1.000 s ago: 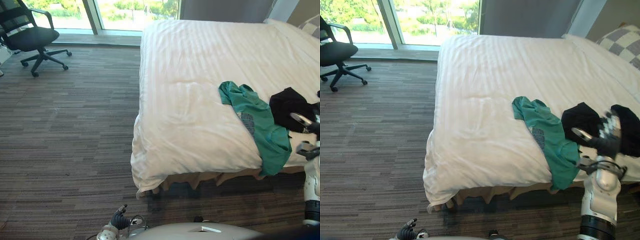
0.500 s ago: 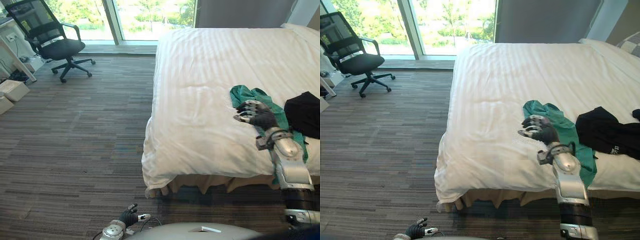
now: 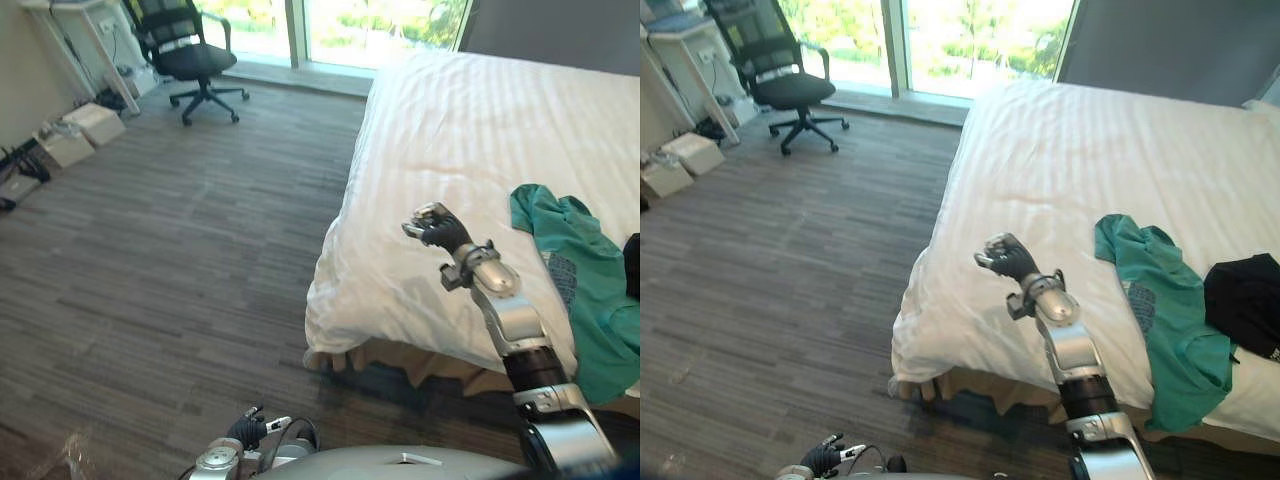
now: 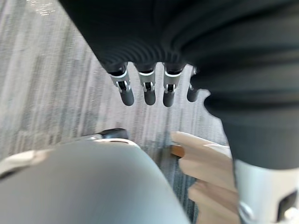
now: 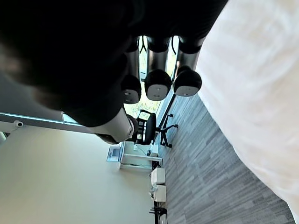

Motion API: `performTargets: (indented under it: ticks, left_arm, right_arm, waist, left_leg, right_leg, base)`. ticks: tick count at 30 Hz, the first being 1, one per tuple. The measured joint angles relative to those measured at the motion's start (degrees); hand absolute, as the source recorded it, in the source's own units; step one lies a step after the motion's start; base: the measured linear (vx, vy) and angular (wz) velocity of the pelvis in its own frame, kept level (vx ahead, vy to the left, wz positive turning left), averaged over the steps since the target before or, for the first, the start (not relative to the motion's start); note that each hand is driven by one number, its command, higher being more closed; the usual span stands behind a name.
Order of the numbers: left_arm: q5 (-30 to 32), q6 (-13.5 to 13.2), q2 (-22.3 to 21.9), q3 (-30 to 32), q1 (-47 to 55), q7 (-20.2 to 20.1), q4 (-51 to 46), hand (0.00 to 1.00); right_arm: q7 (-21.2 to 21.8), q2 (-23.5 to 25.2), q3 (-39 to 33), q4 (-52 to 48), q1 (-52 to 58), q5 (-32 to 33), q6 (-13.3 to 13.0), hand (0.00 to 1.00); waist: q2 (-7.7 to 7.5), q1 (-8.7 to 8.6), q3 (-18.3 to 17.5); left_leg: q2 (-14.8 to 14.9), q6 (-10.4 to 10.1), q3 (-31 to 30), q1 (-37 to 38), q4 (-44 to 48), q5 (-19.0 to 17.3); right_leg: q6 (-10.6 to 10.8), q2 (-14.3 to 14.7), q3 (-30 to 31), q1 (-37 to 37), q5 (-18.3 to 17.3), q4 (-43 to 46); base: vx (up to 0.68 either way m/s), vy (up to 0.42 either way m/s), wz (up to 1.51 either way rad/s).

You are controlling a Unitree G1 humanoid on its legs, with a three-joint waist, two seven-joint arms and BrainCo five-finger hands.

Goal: Tidy the bed and pick cloth on bed and put in laundry

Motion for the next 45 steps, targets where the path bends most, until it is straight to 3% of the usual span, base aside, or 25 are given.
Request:
performTargets:
  ticks: [3, 7, 11, 14, 16, 22, 27, 34, 39, 45]
  left_arm:
    - [-2.8, -0.6, 0.9, 0.0, -3.7, 1.0, 0.0, 0.00]
    - [-7.7, -1.8, 0.7, 0.1, -7.7, 1.1, -0.1, 0.00]
    - [-8.9, -4.1, 0.4, 1.1, -10.5, 1.0, 0.0, 0.00]
    - [-11.2, -5.9, -0.3, 1.3, -12.6, 1.3, 2.2, 0.00]
    - [-11.9, -7.4, -1.3, 1.9, -15.0, 1.6, 3.8, 0.00]
    - [-15.7, -8.5, -3.6, 3.6, -18.5, 2.8, 4.0, 0.00]
    - [-18.0, -8.8, -7.6, 9.5, -20.9, 5.3, 2.9, 0.00]
    - [-20.4, -7.8, -10.6, 14.0, -22.7, 7.5, -1.1, 0.00]
    - [-22.5, -7.4, -12.5, 18.0, -25.5, 8.5, -1.3, 0.00]
    - [-22.5, -6.5, -14.6, 21.4, -29.5, 10.0, -0.9, 0.00]
  right_arm:
    - [-3.1, 1.3, 1.1, 4.1, -7.7, 1.8, -0.1, 1.00]
    - [-4.3, 2.1, 1.7, 8.2, -17.8, 4.9, -0.1, 1.00]
    - [-5.1, 2.1, 2.5, 10.1, -26.6, 7.0, -0.2, 1.00]
    - [-5.3, 2.0, 3.7, 12.1, -28.4, 7.7, -0.2, 1.00]
    - [-5.9, 2.1, 4.2, 13.8, -28.8, 8.1, -0.2, 1.00]
    - [-7.0, 2.5, 4.6, 15.5, -29.6, 8.1, 0.3, 1.00]
    - [-7.9, 6.5, 4.6, 11.0, -29.6, 6.1, 2.1, 1.00]
    - [-9.2, 8.6, 4.2, 11.1, -29.4, 6.1, 4.9, 1.00]
    - [-11.7, 10.6, 2.8, 18.0, -30.5, 7.8, 4.1, 1.00]
    - [-15.1, 13.5, -1.3, 26.2, -34.0, 18.7, 1.9, 1.00]
  waist:
    - [-1.35, 1.84, 4.3]
    - [-1.07, 3.67, 9.2]
    - [-0.77, 4.44, 13.0]
    - [0.83, 5.49, 14.2]
    - [2.24, 5.93, 15.0]
    - [3.80, 6.22, 16.0]
    - [5.17, 5.45, 16.8]
    - [5.60, 4.05, 17.0]
    - [5.61, 3.75, 17.0]
    - [5.60, 3.82, 17.0]
  left_leg:
    - [0.6, 0.0, -1.0, -4.2, 2.6, 0.6]
    - [0.7, 0.0, -2.2, -9.5, 6.7, 0.2]
    - [1.3, 0.2, -2.2, -15.7, 11.4, -1.0]
    - [2.1, 0.5, -2.2, -21.0, 19.3, -4.7]
    - [3.2, 0.9, -2.3, -26.0, 26.7, -7.8]
    - [4.1, 1.3, -3.2, -34.6, 38.4, -12.4]
    - [4.4, 1.6, -3.0, -41.9, 45.6, -14.5]
    - [7.4, 1.0, -1.3, -47.0, 47.0, -13.3]
    - [8.2, 0.9, -1.1, -50.4, 47.9, -13.3]
    - [9.1, 0.9, -0.4, -53.1, 48.5, -13.3]
  right_leg:
    - [-0.5, 0.1, -1.0, -3.0, 0.1, 1.5]
    - [-1.0, 0.0, -2.1, -5.7, 0.5, 2.3]
    - [-1.7, 0.0, -2.0, -10.5, 0.9, 3.8]
    - [-2.4, -0.1, -1.4, -13.9, 0.3, 7.3]
    - [-2.4, -0.7, -0.8, -17.9, -2.2, 12.9]
    - [-2.7, -3.8, -0.2, -26.6, -9.0, 27.8]
    - [-3.3, -6.9, 1.2, -35.6, -14.1, 39.4]
    - [-4.9, -7.2, 0.0, -40.3, -15.2, 42.3]
    - [-5.2, -6.9, 0.0, -43.8, -15.2, 42.9]
    - [-5.7, -6.3, 0.2, -46.3, -14.2, 42.2]
  base:
    - [-0.07, -0.044, 0.29]
    - [-0.05, -0.005, 0.23]
    - [-0.07, 0.017, -0.01]
    - [-0.03, 0.049, -0.11]
    - [-0.06, 0.071, -0.07]
    - [-0.11, 0.006, 0.05]
    - [-0.14, -0.031, 0.02]
    - [-0.06, -0.065, 0.06]
    - [0.00, -0.016, -0.04]
    - [0.00, -0.004, -0.04]
